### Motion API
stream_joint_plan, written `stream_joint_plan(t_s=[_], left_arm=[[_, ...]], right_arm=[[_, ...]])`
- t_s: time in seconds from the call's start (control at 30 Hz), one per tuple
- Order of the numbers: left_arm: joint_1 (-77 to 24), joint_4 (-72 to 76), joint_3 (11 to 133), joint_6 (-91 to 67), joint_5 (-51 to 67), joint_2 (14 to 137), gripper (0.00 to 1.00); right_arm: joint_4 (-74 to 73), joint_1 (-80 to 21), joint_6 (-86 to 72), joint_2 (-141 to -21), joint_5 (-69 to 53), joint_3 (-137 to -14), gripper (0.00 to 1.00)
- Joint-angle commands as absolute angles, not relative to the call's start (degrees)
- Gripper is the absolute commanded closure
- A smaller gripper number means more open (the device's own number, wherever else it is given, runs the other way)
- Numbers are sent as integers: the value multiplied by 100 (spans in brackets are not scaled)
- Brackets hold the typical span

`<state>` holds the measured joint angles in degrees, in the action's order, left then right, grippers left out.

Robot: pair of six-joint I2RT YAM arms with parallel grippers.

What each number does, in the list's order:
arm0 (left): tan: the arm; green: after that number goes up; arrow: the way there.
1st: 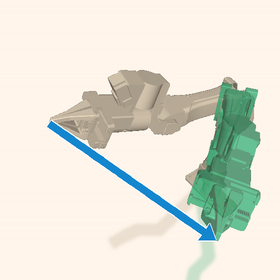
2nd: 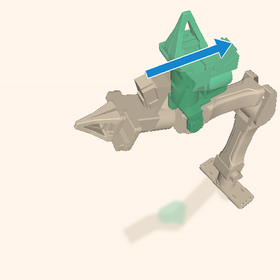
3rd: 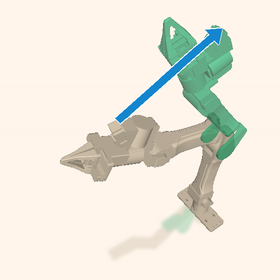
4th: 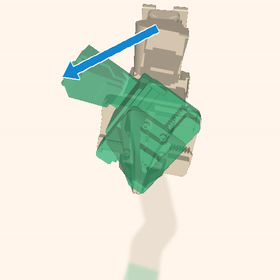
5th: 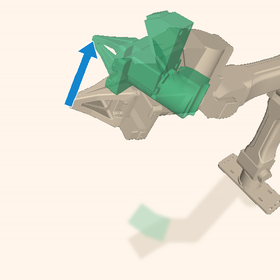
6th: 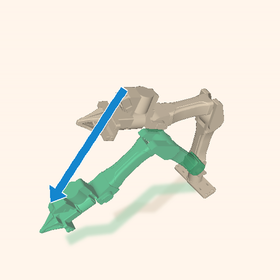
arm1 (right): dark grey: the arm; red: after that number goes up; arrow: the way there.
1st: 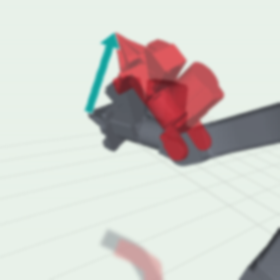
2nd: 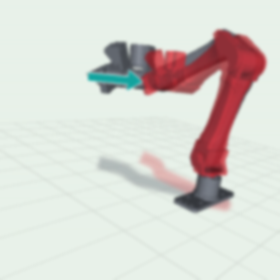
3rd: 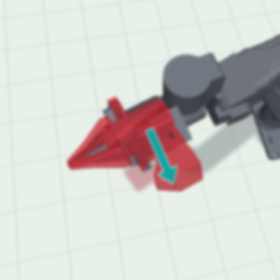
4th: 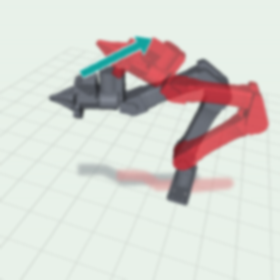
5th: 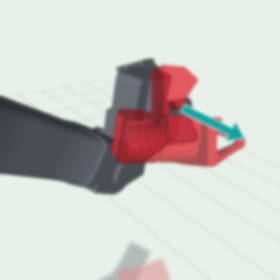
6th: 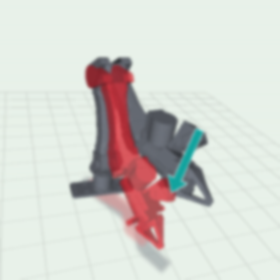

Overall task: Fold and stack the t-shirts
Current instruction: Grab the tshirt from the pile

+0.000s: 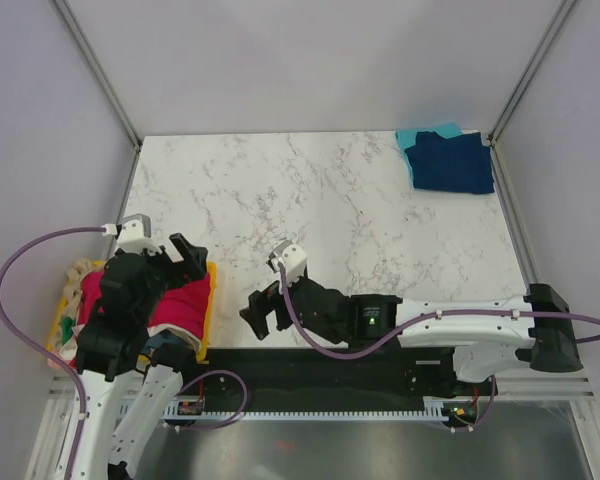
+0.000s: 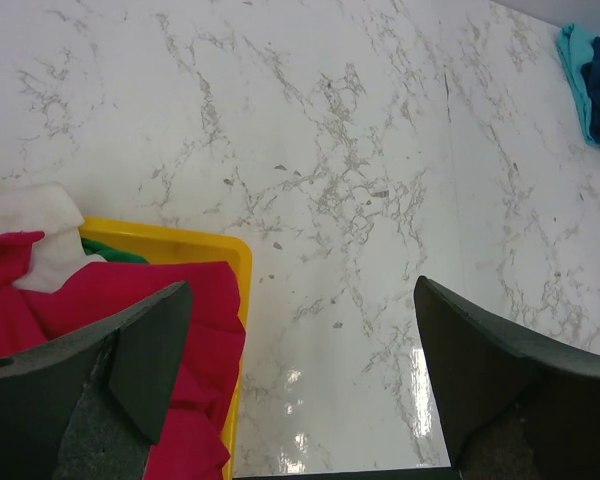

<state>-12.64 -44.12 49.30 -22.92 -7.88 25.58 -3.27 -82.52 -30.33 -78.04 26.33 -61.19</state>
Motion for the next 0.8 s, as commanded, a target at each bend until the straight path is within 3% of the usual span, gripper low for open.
stream_joint_plan(t_s=[0.0, 0.37, 0.53, 0.77], left_arm=[[-1160, -4219, 4948, -2364, -650, 2654, 0], [-773, -4351, 4957, -2584, -1413, 2550, 1], [-765, -4377, 4939, -2619, -1626, 2443, 0], [-765, -4377, 4931, -2602, -1582, 2382, 0]], right_arm=[[-167, -8200, -2268, -7953, 2725, -6152, 2], [44, -8042, -1415, -10404, 563, -8513, 2], [342, -7726, -1730, -11309, 18, -8982, 2], [518, -7313, -2021, -12207, -817, -9667, 24]])
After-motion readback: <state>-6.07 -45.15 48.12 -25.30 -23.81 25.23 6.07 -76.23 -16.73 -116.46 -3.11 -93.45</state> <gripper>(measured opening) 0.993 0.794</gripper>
